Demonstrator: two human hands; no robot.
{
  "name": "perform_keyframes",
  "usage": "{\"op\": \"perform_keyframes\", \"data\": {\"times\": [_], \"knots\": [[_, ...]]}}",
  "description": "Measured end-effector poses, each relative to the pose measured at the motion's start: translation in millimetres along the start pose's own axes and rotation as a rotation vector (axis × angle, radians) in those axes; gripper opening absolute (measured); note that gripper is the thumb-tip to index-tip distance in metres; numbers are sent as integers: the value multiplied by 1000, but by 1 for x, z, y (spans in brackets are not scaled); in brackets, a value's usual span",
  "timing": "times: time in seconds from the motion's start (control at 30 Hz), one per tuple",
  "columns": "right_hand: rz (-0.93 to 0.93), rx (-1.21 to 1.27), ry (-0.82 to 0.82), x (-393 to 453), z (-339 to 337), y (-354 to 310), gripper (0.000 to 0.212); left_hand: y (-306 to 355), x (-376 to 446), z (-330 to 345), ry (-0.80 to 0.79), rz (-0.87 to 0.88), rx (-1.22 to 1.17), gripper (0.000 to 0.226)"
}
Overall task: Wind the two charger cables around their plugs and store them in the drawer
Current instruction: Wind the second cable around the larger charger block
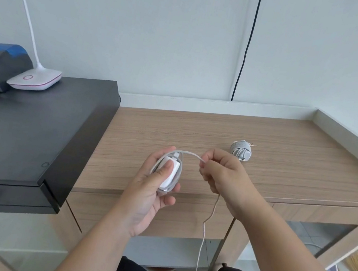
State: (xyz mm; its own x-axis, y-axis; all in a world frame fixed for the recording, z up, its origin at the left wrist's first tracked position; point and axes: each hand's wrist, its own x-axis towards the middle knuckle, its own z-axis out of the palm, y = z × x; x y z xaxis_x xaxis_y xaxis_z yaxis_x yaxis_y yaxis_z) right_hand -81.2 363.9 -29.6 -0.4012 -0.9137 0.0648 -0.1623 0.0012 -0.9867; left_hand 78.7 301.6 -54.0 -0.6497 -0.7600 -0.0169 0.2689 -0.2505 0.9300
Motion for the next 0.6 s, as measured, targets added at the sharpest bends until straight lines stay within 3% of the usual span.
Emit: {"op": "perform_keyframes", "data": {"times": [0.07,0.17,0.3,0.4,0.47,0.53,0.6], "knots": [[13,29,18,1,-2,0,24,0,-1,1,-18,-6,-29,44],[-4,28,18,1,-6,1,29,4,-2,-2,-44,-10,-132,74],[2,31,-5,2,-15,7,25,7,0,-4,98,-7,-192,52],[33,-12,-85,0,-22,9,23,5,2,-7,173,74,-90,44],[83,12,-237,-1,-30,12,38,4,1,-7,196,118,31,36],[164,232,-529,-3,-38,11,64,1,2,-8,215,190,180,32],[194,479,-765,-5,-37,3,65,-2,3,-9,220,262,329,26]]}}
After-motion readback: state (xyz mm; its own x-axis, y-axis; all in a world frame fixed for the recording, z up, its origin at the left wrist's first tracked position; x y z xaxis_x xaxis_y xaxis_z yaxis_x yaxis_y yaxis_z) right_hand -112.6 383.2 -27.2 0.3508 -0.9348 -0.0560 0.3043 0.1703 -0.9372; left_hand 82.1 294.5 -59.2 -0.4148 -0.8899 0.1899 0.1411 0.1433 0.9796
